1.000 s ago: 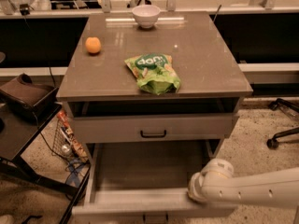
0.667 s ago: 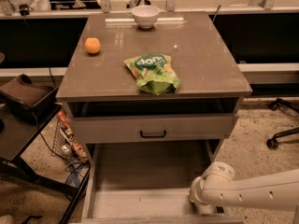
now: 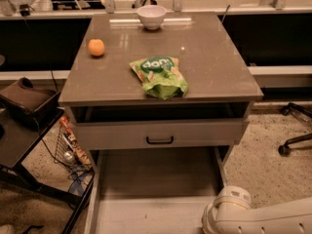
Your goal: Open middle drawer
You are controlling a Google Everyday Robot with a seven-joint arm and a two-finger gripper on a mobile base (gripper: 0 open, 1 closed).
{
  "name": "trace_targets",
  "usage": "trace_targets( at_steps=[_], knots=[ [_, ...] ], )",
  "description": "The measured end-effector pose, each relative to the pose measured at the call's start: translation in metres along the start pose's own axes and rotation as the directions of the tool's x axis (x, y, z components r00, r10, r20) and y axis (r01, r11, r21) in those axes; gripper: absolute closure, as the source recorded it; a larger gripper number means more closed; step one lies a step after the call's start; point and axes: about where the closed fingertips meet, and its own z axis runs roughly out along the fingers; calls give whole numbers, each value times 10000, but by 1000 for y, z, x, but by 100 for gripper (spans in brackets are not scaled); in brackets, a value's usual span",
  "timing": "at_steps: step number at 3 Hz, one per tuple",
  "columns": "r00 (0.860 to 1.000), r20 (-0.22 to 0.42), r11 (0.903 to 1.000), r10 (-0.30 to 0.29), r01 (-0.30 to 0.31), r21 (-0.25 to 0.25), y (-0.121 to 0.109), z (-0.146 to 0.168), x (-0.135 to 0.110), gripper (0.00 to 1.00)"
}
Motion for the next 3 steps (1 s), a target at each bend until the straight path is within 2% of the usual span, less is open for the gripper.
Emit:
trace_targets(
  at_steps=[1,3],
  knots=[
    [9997,-94,9992,-229,226,-321,28,-7,2,100],
    [9994,-116,9986,-317,312,-437,33,-8,2,52]
  ],
)
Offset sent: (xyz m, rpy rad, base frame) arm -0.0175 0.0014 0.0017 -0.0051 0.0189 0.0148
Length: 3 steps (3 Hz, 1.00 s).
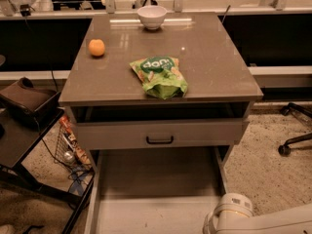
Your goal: Open middle drawer
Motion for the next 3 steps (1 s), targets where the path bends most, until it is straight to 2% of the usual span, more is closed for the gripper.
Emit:
trace_targets(
  at_steps=[2,3],
  knots=[
    [10000,1,10000,-3,3,-14,1,0,0,5],
    [10000,2,10000,-3,3,-19,-1,0,0,0]
  ],
)
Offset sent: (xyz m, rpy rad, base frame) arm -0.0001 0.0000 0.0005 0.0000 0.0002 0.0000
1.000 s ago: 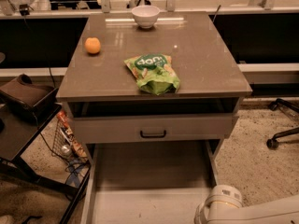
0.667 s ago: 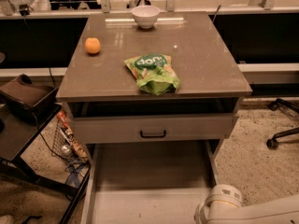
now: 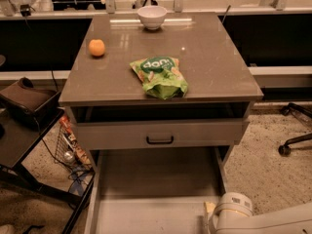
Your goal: Open middle drawer
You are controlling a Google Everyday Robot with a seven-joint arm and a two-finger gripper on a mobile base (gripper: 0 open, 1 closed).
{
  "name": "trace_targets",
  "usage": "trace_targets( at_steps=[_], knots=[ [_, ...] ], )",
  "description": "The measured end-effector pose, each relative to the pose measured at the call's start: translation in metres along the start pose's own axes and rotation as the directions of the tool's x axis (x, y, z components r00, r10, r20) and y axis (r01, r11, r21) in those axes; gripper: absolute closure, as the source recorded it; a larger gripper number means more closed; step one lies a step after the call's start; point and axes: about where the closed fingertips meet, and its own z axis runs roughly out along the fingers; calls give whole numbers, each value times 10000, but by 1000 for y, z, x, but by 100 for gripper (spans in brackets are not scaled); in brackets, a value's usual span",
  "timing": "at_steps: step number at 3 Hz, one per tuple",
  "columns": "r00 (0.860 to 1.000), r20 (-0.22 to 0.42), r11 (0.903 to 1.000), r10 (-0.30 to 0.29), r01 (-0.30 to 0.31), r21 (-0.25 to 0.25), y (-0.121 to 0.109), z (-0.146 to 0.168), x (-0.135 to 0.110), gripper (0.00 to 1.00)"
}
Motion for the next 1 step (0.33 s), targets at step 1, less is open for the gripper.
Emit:
trace_targets(
  at_steps=[1],
  knots=[
    [10000,0,10000,0,0,0,0,0,0,0]
  ],
)
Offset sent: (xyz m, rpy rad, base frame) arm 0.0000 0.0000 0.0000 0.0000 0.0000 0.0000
